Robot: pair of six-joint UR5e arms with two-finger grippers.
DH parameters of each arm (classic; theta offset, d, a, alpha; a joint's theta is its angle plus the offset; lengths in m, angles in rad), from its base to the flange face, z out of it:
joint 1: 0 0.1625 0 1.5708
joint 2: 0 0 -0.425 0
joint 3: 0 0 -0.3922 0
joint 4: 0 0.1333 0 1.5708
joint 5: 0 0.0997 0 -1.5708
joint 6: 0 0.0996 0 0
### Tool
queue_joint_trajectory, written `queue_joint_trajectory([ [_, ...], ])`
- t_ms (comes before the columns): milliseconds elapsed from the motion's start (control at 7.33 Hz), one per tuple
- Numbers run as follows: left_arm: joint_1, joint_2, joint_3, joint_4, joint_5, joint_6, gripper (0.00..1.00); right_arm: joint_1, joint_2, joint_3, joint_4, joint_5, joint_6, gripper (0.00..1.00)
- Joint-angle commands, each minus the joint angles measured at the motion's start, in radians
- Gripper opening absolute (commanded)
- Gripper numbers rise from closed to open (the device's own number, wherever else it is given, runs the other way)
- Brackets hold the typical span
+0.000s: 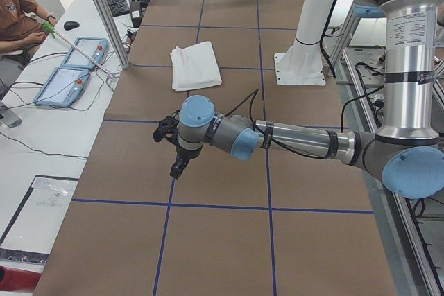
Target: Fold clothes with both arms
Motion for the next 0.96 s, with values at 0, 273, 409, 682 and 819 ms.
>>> queue_joint_trajectory([
  [0,0.002,-0.004,-0.003,-0.002,0.000,-0.005,1.00,-0.006,0.001,-0.008,0.002,0.000,-0.002,1.00],
  [273,0.002,-0.012,0.006,-0.004,0.000,-0.005,1.00,-0.005,0.000,-0.002,0.006,0.000,0.000,1.00],
  [409,0.002,-0.014,0.008,-0.004,0.000,-0.005,1.00,-0.005,0.000,-0.002,0.006,0.000,0.001,1.00],
  [682,0.002,-0.017,0.006,-0.002,0.001,-0.007,1.00,-0.005,0.001,0.000,0.006,0.005,0.001,1.00],
  [819,0.002,-0.017,0.005,-0.004,0.001,-0.007,1.00,-0.005,0.001,-0.005,0.005,0.003,0.001,1.00],
])
